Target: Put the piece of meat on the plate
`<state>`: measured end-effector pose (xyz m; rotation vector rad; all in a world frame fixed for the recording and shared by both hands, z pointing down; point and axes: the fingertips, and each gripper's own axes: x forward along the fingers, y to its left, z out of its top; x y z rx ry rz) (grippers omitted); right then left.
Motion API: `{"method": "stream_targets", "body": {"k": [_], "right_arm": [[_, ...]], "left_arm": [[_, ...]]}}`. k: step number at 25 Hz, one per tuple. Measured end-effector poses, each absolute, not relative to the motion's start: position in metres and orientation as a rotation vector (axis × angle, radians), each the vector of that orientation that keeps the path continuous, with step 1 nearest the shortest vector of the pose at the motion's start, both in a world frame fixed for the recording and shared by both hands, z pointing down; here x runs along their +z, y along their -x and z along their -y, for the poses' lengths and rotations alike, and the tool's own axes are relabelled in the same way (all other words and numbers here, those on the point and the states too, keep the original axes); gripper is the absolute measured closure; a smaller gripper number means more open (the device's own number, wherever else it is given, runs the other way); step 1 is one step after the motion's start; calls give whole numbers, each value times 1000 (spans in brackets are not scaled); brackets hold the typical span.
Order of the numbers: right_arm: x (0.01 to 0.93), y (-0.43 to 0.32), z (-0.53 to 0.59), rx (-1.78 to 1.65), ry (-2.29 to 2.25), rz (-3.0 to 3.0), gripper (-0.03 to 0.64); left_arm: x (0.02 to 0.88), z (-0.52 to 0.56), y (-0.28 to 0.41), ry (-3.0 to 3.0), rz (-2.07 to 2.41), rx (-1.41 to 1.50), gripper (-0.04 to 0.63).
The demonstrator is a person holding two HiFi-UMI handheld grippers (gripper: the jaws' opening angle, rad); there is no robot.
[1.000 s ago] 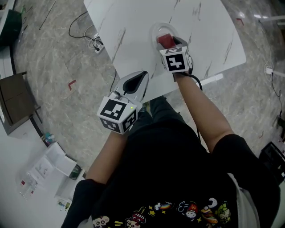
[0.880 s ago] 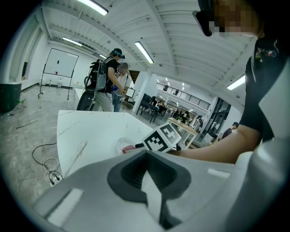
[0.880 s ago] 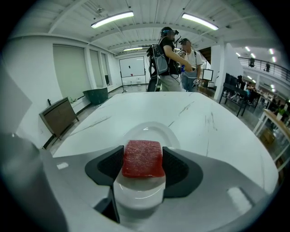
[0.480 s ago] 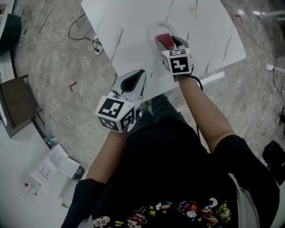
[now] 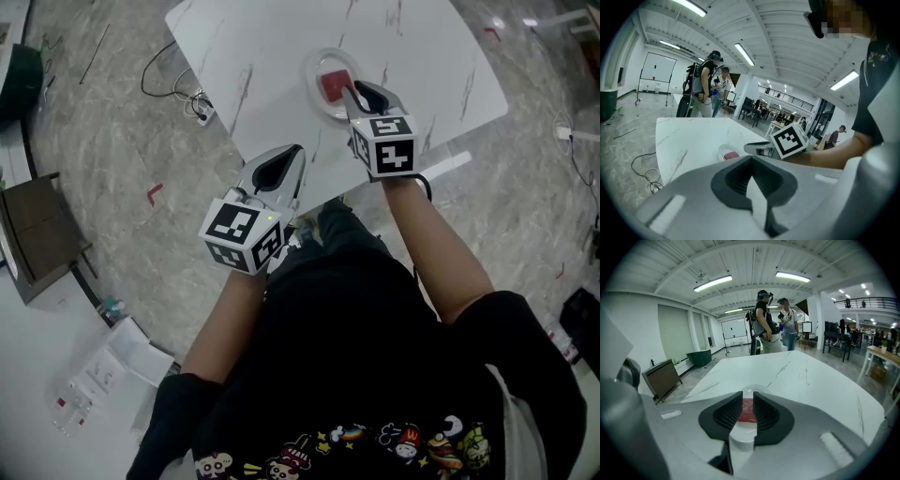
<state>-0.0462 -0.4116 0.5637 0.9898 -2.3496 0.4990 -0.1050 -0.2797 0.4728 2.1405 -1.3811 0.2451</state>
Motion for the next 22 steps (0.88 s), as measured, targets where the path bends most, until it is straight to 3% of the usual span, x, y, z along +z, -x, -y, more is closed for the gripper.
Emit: {"method": "stream_targets", "body": {"k": [9,22], "right_arm": [[501,2,392,467,-1125,2417,591],[469,-43,375,467,-1243,2416,593]], "left_arm": [[455,285,100,-2216,1357,271,595],[441,296,100,-2265,1362,302,595]]}}
